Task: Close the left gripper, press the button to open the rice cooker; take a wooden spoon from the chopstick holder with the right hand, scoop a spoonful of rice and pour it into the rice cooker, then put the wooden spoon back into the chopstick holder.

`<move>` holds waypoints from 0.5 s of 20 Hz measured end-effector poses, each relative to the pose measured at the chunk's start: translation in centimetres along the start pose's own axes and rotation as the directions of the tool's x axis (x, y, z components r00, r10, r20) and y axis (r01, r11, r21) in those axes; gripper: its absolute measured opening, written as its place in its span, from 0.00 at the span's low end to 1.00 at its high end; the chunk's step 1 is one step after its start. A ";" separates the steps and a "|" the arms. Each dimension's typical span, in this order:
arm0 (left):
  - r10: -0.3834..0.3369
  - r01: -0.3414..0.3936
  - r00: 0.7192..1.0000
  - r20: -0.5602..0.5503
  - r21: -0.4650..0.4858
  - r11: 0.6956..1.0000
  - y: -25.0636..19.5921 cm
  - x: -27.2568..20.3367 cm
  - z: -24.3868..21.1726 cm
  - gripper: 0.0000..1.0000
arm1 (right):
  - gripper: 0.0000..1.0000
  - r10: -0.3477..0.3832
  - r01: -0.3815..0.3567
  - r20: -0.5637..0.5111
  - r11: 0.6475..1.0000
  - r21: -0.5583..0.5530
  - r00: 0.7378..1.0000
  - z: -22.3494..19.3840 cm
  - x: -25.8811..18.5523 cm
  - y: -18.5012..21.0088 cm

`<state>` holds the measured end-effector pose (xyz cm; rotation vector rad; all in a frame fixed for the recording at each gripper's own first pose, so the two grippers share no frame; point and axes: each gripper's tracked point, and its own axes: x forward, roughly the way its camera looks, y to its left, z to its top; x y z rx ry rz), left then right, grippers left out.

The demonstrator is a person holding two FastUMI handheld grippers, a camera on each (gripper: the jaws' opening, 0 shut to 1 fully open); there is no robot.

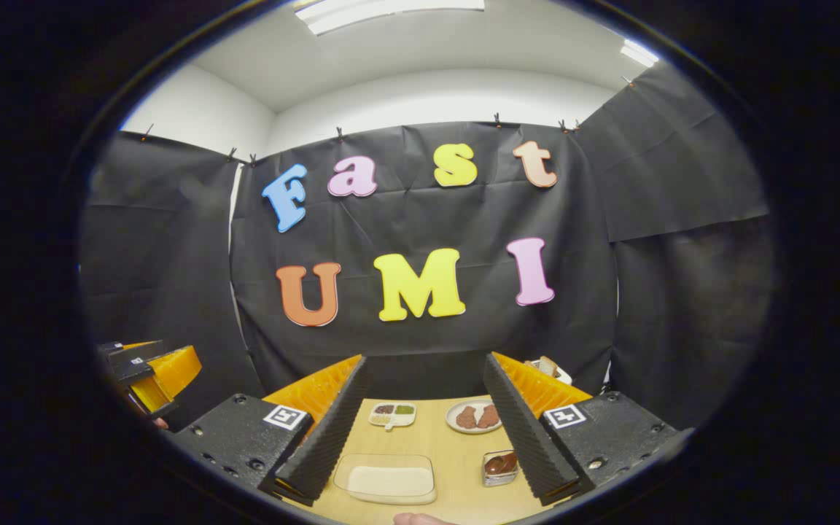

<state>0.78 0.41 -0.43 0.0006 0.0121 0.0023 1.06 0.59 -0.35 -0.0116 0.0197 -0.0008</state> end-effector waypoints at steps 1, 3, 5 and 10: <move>0.001 -0.001 1.000 -0.002 0.000 1.000 0.0 0.0 -0.1 0.94 | 0.98 0.002 -0.002 -0.001 1.000 -0.001 1.000 0.0 0.1 0.1; 0.006 -0.006 1.000 -0.005 0.000 1.000 0.2 0.1 -0.3 0.94 | 0.98 0.007 -0.007 -0.006 1.000 -0.001 1.000 -0.1 0.3 0.1; 0.010 -0.011 1.000 -0.008 -0.001 1.000 0.3 0.1 -0.3 0.94 | 1.00 0.016 -0.016 -0.010 1.000 -0.002 1.000 -0.1 0.4 0.4; 0.021 -0.021 0.999 -0.026 -0.003 1.000 0.4 0.2 -0.9 0.94 | 0.98 0.020 -0.020 -0.005 1.000 -0.011 1.000 -0.2 0.8 0.1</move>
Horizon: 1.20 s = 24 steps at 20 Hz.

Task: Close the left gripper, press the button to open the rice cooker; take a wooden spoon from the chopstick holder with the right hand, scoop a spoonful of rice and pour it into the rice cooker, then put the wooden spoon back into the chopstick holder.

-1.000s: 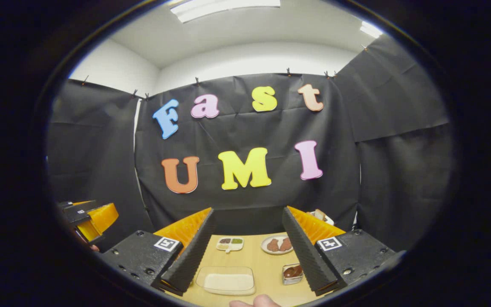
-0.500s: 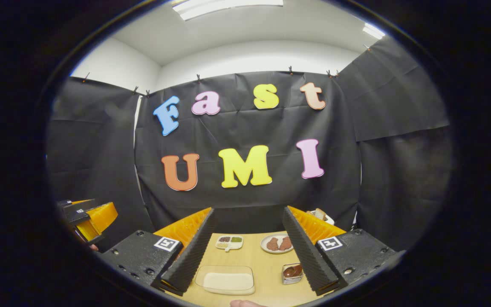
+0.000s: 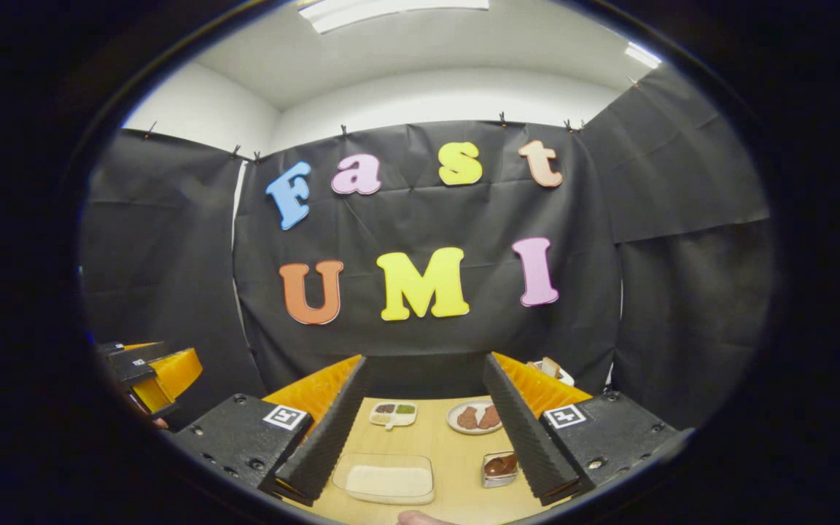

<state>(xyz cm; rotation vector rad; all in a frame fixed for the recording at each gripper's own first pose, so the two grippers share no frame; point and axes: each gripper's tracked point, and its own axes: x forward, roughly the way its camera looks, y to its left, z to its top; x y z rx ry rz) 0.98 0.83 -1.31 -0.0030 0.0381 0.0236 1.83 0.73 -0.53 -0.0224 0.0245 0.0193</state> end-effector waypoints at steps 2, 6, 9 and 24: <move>0.005 -0.005 1.000 -0.009 -0.002 1.000 0.2 0.0 -0.1 0.94 | 0.98 0.003 -0.003 -0.002 1.000 -0.001 1.000 0.0 0.1 -0.2; 0.026 -0.026 0.999 -0.023 -0.003 1.000 0.6 -0.2 -1.0 0.94 | 0.98 0.008 -0.008 -0.008 1.000 -0.006 1.000 -0.9 0.3 -0.5; 0.046 -0.046 0.998 -0.049 -0.001 0.999 1.1 -0.6 -2.0 0.94 | 0.98 0.010 -0.011 -0.038 1.000 -0.005 0.999 -2.2 0.4 -0.9; 0.117 -0.117 0.933 -0.339 0.019 0.993 5.5 1.1 -9.9 0.11 | 1.00 -0.006 0.007 -0.086 1.000 0.001 0.996 -5.1 3.0 -3.9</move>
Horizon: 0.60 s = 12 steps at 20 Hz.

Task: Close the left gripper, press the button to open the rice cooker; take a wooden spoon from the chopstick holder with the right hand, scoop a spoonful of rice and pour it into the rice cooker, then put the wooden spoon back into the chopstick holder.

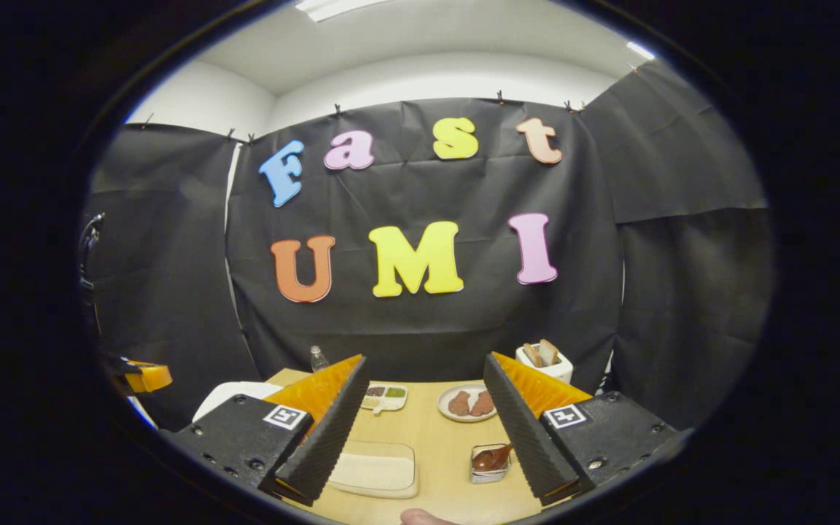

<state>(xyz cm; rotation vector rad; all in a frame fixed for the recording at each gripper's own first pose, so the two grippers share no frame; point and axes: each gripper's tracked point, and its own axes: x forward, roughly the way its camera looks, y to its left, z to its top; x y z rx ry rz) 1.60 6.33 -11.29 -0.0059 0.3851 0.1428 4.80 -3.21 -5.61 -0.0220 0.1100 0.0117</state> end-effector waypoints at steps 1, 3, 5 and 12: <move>-0.005 0.005 1.000 -0.019 -0.003 1.000 0.0 0.3 -0.2 0.11 | 1.00 -0.002 0.002 -0.006 1.000 0.005 1.000 -0.2 0.3 -0.3; -0.003 0.002 0.999 -0.051 -0.026 1.000 0.8 0.7 -0.5 0.10 | 1.00 -0.007 0.008 -0.017 1.000 0.014 1.000 -0.6 0.7 -0.7; -0.035 0.032 0.995 -0.093 -0.035 0.999 0.6 2.3 -1.4 0.00 | 1.00 -0.012 0.013 -0.027 1.000 0.020 1.000 -1.1 1.2 -1.2; -0.080 0.047 0.949 -0.306 -0.114 0.992 3.3 7.1 -4.1 0.00 | 1.00 -0.035 0.038 -0.070 0.999 0.034 0.997 -3.0 2.6 -3.1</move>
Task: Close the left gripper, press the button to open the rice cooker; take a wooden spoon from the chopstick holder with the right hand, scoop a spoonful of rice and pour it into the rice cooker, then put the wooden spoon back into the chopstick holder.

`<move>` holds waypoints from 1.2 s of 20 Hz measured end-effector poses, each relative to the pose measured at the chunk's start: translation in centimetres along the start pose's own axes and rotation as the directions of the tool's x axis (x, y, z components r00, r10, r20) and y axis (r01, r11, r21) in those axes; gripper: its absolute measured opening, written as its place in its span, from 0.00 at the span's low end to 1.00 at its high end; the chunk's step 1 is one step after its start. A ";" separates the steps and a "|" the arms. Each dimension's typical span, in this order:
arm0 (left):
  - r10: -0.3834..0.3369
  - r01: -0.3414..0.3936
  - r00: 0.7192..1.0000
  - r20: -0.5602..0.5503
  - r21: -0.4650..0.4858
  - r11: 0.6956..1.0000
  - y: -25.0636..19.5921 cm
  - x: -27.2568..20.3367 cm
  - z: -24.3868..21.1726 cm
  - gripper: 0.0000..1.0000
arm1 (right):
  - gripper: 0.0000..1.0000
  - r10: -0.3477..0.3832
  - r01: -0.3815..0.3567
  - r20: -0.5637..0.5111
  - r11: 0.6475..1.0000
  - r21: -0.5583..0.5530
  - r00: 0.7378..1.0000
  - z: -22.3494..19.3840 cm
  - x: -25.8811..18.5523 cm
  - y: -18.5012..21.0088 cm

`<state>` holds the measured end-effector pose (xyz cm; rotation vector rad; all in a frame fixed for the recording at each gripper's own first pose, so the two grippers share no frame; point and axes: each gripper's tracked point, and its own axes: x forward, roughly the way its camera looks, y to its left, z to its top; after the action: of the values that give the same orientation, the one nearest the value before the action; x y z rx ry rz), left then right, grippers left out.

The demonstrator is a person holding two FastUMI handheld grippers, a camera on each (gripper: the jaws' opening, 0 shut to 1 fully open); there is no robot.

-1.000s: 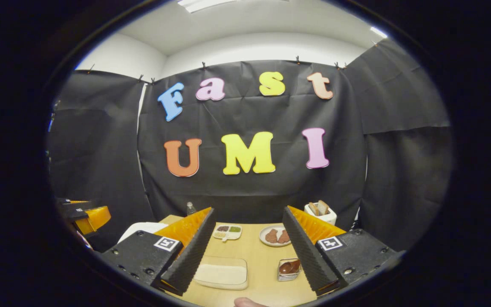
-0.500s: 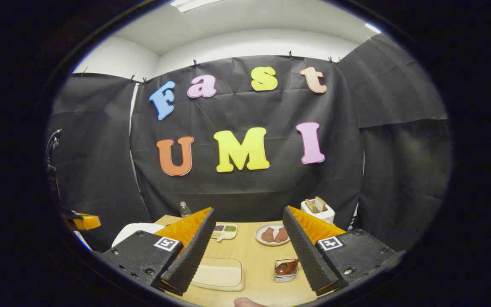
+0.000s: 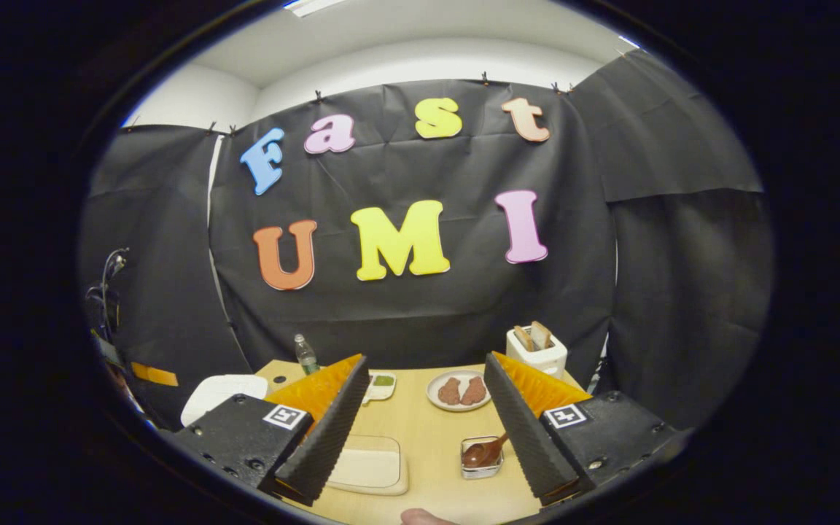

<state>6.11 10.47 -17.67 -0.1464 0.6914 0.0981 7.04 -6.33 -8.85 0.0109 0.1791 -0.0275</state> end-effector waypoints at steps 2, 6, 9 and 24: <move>-0.008 0.007 0.999 -0.038 -0.012 1.000 0.5 1.5 -0.2 0.00 | 1.00 -0.008 0.008 -0.022 1.000 0.013 1.000 -0.8 0.5 -0.2; -0.037 0.030 0.990 -0.133 -0.052 0.998 1.6 4.9 -1.9 0.00 | 1.00 -0.024 0.024 -0.038 1.000 -0.009 0.999 -1.4 1.0 -1.1; -0.060 0.039 0.979 -0.193 -0.110 0.993 2.1 6.7 -3.2 0.00 | 0.99 -0.039 0.038 -0.052 0.999 -0.018 0.998 -1.8 1.5 -1.8; -0.064 0.000 0.965 -0.255 -0.243 0.970 2.8 7.3 -6.5 0.00 | 1.00 -0.043 0.042 -0.095 0.999 -0.014 0.995 -3.7 2.8 -1.6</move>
<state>7.23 12.42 -27.61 -0.4099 0.9402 0.1326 9.06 -7.95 -12.96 -0.0035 0.2744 -0.0683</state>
